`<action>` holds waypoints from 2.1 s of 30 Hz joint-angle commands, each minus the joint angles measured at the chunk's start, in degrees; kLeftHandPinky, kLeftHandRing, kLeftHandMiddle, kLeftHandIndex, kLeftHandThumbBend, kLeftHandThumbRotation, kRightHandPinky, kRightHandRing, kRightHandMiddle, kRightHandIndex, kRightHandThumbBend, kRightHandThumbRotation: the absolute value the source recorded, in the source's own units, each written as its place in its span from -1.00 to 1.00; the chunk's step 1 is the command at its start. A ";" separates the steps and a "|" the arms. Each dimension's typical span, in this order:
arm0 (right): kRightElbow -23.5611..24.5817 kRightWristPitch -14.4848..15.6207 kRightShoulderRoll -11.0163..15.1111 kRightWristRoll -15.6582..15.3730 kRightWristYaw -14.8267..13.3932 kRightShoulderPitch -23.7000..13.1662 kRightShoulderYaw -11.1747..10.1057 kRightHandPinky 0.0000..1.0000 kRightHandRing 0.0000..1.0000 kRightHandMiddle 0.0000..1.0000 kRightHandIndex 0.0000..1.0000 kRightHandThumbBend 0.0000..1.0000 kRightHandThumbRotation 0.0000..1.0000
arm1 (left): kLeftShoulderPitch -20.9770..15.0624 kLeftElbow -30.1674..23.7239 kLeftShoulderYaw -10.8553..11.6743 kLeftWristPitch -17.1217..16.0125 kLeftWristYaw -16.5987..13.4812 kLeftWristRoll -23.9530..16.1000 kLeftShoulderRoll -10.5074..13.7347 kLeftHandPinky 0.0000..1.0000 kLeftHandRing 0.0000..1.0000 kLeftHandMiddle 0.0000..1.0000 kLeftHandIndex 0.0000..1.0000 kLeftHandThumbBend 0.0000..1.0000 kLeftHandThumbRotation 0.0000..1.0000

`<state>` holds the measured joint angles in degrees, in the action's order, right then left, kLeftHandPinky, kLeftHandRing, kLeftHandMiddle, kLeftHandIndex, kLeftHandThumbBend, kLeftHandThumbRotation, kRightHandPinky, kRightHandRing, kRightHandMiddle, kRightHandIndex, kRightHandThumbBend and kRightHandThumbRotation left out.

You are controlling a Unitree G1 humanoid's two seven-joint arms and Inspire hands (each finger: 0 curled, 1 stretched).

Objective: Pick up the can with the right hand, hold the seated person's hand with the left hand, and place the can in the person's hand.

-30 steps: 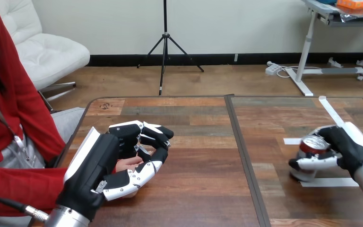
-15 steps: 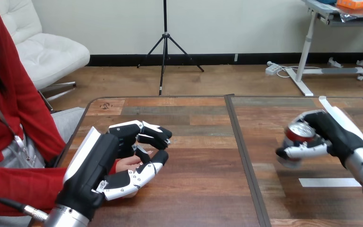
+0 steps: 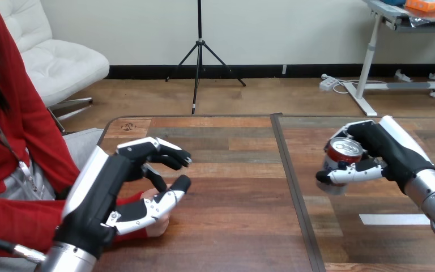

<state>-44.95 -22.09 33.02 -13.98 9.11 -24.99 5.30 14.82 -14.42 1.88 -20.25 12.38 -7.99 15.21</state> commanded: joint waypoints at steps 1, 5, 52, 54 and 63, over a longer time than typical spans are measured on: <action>6.67 0.04 1.64 1.57 0.78 -0.72 -2.40 -0.28 -0.19 -0.08 0.01 0.45 -1.00 | -3.45 -4.10 1.91 -1.55 -2.02 -3.30 1.53 -0.13 0.27 0.31 0.12 0.03 -0.90; 8.98 0.80 1.63 1.71 1.50 0.10 -2.75 -0.28 -0.19 -0.08 0.00 0.44 -1.00 | -3.10 -5.56 2.70 -0.49 -3.59 -7.51 1.92 -0.10 0.28 0.33 0.19 0.21 -0.82; 12.83 1.35 1.04 1.44 3.40 1.73 -3.64 -0.24 -0.17 -0.08 0.00 0.40 -1.00 | -10.54 1.13 1.73 5.36 -8.22 -36.10 12.65 0.10 0.38 0.46 0.41 1.00 -0.53; 12.88 1.37 1.05 1.39 3.36 1.74 -3.63 -0.24 -0.17 -0.08 0.00 0.40 -1.00 | -11.05 2.03 1.30 5.66 -7.41 -36.30 13.30 0.13 0.40 0.47 0.41 1.00 -0.53; 11.98 0.48 1.02 1.57 3.25 1.49 -3.72 -0.24 -0.17 -0.08 0.00 0.40 -1.00 | -13.04 6.07 -0.53 6.40 -5.66 -35.96 15.58 0.19 0.42 0.48 0.41 1.00 -0.50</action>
<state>-34.80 -20.46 33.09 -13.50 12.91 -20.71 3.62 5.49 -10.47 2.67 -14.48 5.93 -43.59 28.82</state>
